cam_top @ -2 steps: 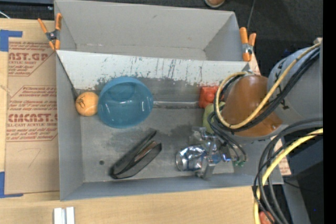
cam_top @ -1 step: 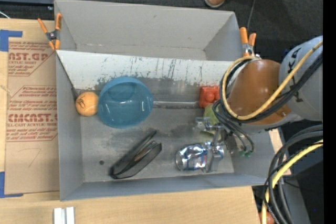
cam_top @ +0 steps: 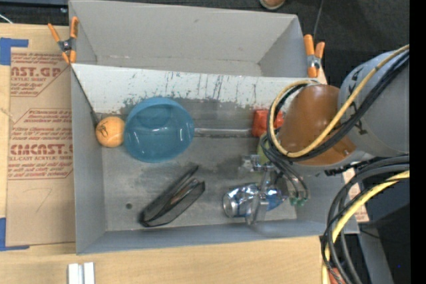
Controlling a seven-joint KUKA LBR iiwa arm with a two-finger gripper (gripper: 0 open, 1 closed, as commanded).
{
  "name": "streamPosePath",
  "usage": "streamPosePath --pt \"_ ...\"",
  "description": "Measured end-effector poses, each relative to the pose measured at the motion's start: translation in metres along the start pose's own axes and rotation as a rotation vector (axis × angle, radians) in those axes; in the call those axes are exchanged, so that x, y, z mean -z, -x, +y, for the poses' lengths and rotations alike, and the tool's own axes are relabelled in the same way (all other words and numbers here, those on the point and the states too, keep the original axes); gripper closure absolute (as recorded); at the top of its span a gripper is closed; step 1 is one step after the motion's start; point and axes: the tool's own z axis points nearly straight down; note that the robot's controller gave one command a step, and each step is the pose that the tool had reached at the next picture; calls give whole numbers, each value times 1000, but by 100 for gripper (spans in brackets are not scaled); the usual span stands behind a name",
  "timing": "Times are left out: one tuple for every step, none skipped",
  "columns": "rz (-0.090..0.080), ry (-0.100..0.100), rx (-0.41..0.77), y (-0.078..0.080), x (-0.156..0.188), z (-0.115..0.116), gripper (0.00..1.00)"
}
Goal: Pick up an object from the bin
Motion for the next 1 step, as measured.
streamPosePath --pt "-16 -2 74 2 -29 4 0"
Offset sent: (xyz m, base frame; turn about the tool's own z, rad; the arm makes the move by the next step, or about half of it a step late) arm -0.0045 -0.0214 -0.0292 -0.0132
